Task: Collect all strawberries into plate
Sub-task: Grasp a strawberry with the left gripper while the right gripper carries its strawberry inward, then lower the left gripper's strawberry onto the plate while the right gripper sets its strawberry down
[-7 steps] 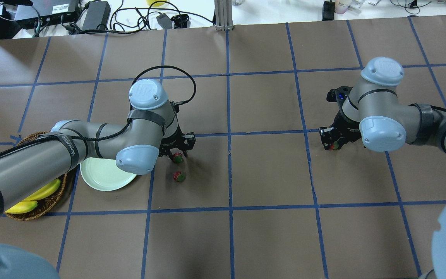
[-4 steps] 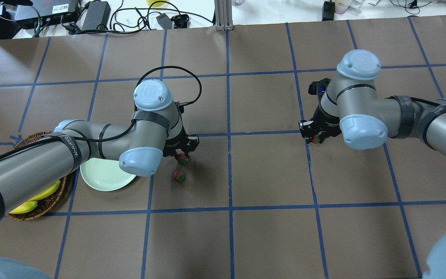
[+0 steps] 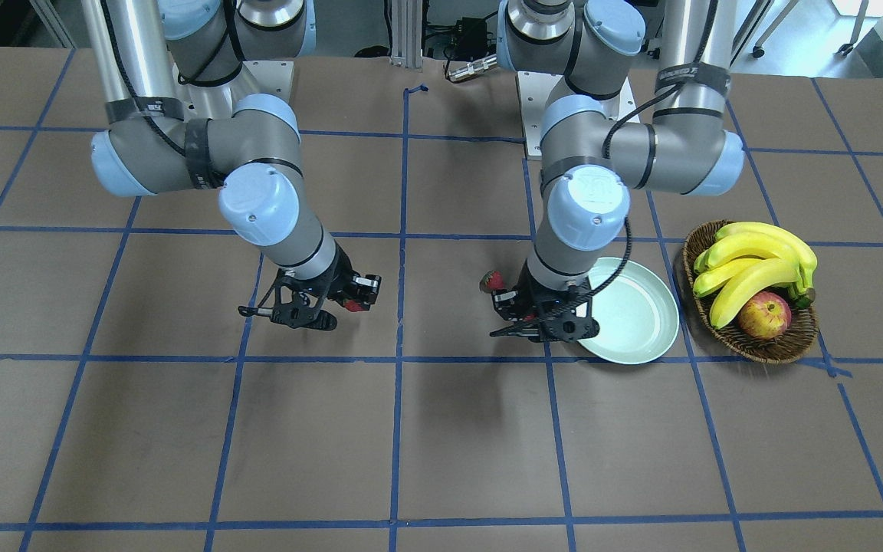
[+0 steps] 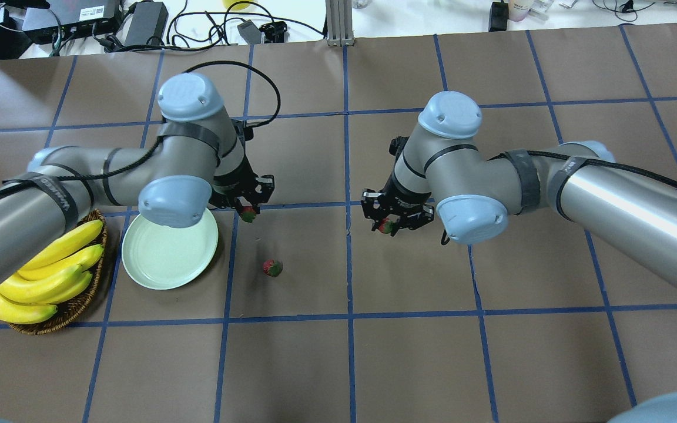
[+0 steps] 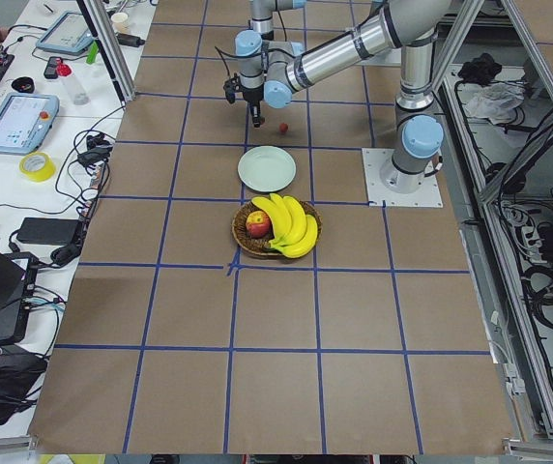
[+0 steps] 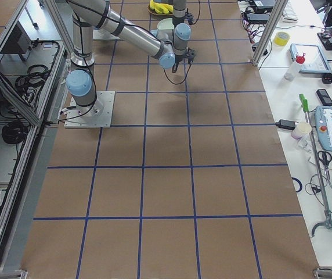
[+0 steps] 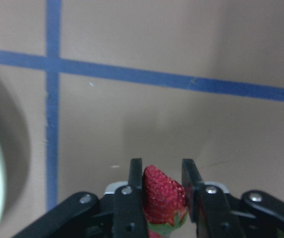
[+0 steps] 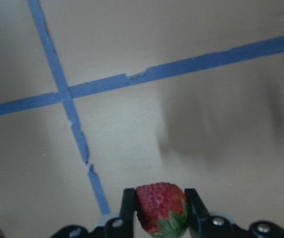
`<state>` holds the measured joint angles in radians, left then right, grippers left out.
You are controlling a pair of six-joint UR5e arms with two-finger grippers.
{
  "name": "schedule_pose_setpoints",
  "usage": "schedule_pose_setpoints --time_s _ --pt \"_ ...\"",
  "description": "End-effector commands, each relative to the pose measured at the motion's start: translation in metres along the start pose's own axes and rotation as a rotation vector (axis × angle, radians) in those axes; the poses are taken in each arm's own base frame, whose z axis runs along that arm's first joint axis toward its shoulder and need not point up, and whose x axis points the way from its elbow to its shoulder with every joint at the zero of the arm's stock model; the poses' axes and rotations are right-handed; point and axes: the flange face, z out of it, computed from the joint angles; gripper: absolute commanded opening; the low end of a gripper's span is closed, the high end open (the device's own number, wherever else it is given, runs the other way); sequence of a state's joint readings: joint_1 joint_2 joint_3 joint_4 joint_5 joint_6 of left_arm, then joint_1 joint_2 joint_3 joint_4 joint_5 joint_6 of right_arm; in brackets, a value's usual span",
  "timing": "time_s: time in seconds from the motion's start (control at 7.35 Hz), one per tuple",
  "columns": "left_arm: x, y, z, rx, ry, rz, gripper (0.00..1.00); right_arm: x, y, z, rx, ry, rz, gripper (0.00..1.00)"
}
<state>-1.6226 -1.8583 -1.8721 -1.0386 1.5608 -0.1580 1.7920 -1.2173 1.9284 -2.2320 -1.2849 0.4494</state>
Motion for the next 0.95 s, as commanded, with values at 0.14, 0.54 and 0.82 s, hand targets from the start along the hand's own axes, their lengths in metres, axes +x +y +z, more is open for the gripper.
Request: schedule_pose_setpoints --time_s 0.14,0.54,0.82 --pt "-0.099 -0.028 -0.015 -0.032 0.012 0.065 0.0 -0.082 0.023 0.034 -0.047 -0.033 0.028 0.07" --pt "-0.167 -0.016 0.031 -0.072 0.022 0.112 0.0 -0.095 0.02 0.04 -0.041 -0.021 0.007 1.0" --pt "-0.166 -0.016 0.042 -0.057 0.019 0.18 0.0 -0.1 0.025 0.007 0.011 -0.025 -0.041 1.0"
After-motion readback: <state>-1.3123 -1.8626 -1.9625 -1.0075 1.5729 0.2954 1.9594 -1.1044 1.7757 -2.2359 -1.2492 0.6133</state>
